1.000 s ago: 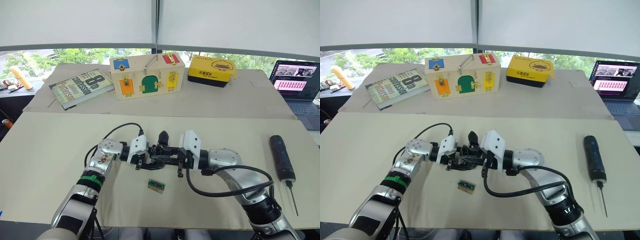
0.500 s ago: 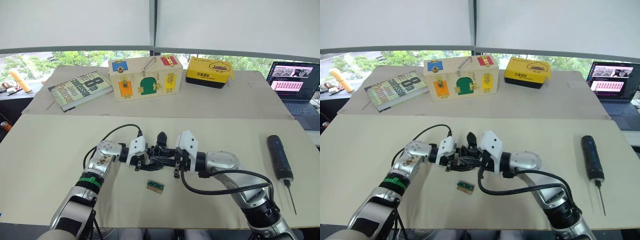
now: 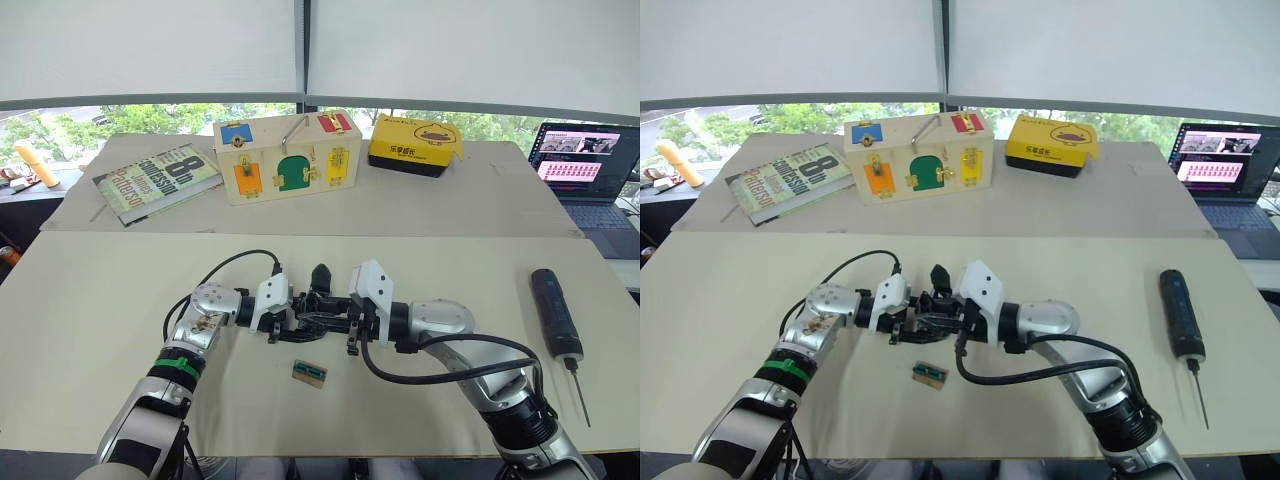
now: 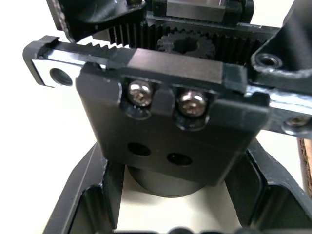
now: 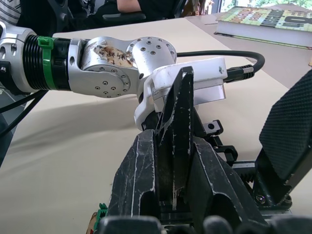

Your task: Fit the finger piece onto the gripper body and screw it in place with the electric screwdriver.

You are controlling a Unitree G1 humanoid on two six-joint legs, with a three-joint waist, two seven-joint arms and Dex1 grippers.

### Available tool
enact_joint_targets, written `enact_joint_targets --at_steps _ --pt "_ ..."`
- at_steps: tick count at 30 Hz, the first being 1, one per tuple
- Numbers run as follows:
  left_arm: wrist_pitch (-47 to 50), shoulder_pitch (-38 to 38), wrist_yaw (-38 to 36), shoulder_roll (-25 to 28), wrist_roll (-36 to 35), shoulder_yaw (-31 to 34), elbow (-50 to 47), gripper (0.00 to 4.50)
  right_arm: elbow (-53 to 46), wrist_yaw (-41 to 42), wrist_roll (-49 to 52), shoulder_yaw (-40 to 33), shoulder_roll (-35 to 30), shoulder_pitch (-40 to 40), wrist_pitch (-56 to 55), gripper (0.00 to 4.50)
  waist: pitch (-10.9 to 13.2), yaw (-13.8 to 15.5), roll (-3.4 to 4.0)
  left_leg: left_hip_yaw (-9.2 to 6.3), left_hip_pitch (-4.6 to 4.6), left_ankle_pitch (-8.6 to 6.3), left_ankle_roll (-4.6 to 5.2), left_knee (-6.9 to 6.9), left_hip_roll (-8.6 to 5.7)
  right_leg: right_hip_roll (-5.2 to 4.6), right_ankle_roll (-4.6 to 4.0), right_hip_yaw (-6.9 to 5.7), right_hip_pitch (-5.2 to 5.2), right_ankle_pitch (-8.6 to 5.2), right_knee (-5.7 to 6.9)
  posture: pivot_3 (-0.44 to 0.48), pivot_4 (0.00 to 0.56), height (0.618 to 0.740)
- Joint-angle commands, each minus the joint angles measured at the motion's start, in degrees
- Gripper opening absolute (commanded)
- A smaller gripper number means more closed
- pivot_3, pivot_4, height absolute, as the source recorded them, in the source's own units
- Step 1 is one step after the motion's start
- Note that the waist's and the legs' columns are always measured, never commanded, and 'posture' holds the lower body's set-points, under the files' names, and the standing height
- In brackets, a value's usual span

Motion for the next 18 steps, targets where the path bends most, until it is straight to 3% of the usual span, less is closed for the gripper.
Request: enact_joint_targets --at_steps 1,4,6,14,16,18 --pt "1.15 1.15 -0.45 0.61 0.56 -1.09 -0.04 2.31 2.45 0.68 -1.32 0.7 -0.38 0.76 -0.44 0.41 0.0 0.0 0.0 0.0 0.0 0.0 0.0 0.0 0.0 0.0 0.0 0.0 0.0 0.0 0.0 0.0 0.15 0.74" --pt "1.06 1.12 -0.25 0.54 0.59 -1.0 0.13 2.31 1.42 1.24 0.81 -0.44 0.05 0.27 0.29 0.41 0.0 0.0 0.0 0.0 -0.01 0.0 0.0 0.0 0.0 -0.01 0.0 0.0 -0.01 0.0 0.0 0.0 0.15 0.74" --pt "0.92 1.03 -0.08 0.43 0.65 -0.96 0.45 2.31 0.48 2.53 1.53 -0.73 0.0 -0.02 -0.86 1.43 0.0 0.01 0.0 0.0 -0.02 0.0 0.0 0.0 0.0 -0.01 0.0 0.0 -0.01 0.0 0.0 0.0 0.15 0.74" --pt "0.92 0.91 0.85 -0.03 0.49 -0.61 1.31 2.31 0.1 4.61 1.59 -3.46 0.54 -0.07 -8.83 4.24 0.01 0.08 0.0 -0.02 -0.21 0.0 0.01 0.01 -0.02 -0.02 0.0 -0.04 -0.15 0.01 -0.03 0.0 0.15 0.74" --pt "2.02 0.97 1.37 -0.38 -0.25 0.01 1.19 2.31 0.06 5.73 2.51 -4.64 0.73 0.09 -10.91 4.47 0.01 0.09 -0.01 -0.01 -0.2 0.0 0.01 0.01 -0.02 -0.02 0.0 -0.04 -0.14 0.01 -0.02 0.0 0.15 0.74" --pt "2.59 1.0 1.6 -0.48 -0.6 0.13 1.07 3.34 -0.06 6.93 3.13 -5.37 0.84 0.36 -12.69 4.5 0.02 0.09 -0.01 -0.02 -0.2 0.0 0.01 0.01 -0.02 -0.02 0.0 -0.04 -0.14 0.01 -0.03 0.0 0.15 0.74"
